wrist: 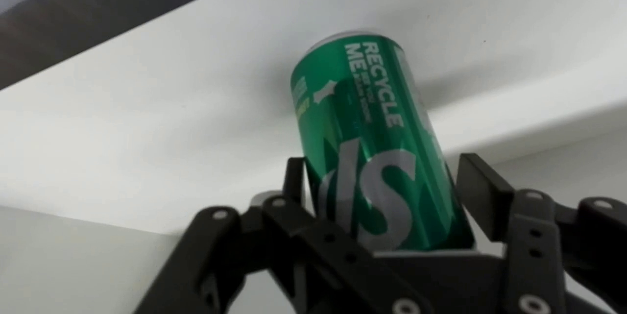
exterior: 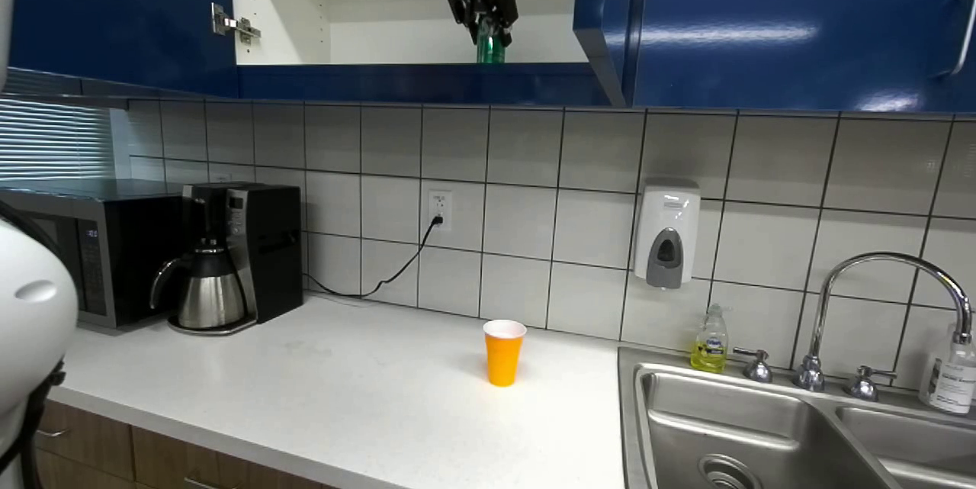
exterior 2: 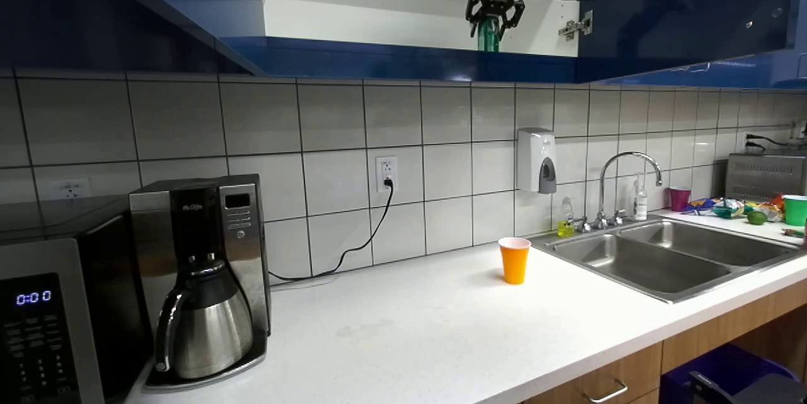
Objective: Remove the can from the cabinet
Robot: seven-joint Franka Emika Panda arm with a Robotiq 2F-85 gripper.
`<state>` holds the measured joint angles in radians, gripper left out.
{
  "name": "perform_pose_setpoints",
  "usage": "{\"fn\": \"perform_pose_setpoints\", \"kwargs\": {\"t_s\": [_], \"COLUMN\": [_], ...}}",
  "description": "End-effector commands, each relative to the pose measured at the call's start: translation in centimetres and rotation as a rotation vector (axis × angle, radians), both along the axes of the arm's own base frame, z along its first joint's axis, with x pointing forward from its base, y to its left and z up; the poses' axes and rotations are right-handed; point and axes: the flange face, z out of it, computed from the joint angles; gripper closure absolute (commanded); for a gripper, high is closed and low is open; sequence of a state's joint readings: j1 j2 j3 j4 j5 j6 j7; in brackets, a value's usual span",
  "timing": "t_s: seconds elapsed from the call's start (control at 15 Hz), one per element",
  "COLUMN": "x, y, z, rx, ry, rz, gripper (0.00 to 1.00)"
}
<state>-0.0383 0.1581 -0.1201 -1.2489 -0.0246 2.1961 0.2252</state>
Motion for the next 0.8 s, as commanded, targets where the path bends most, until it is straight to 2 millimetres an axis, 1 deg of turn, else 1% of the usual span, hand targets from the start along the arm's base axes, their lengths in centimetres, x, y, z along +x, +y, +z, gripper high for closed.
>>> {"fn": "perform_pose_setpoints", "kwargs": {"t_s": [0.0, 0.07, 0.13, 0.4, 0.73], "x": [0.41, 0.43, 0.47, 0.50, -0.33], "y": [-0.10, -0.11, -0.12, -0.13, 0.66], "z": [0.52, 0.50, 0.44, 0.33, 0.97], "rx": [-0.002, -0.004, -0.003, -0.003, 0.008], "ry": [-0.016, -0.015, -0.013, -0.006, -0.001], "rz": [-0.025, -0.026, -0.027, -0.027, -0.008], "gripper": [0.51, 0.58, 0.62, 0.62, 0.62]}}
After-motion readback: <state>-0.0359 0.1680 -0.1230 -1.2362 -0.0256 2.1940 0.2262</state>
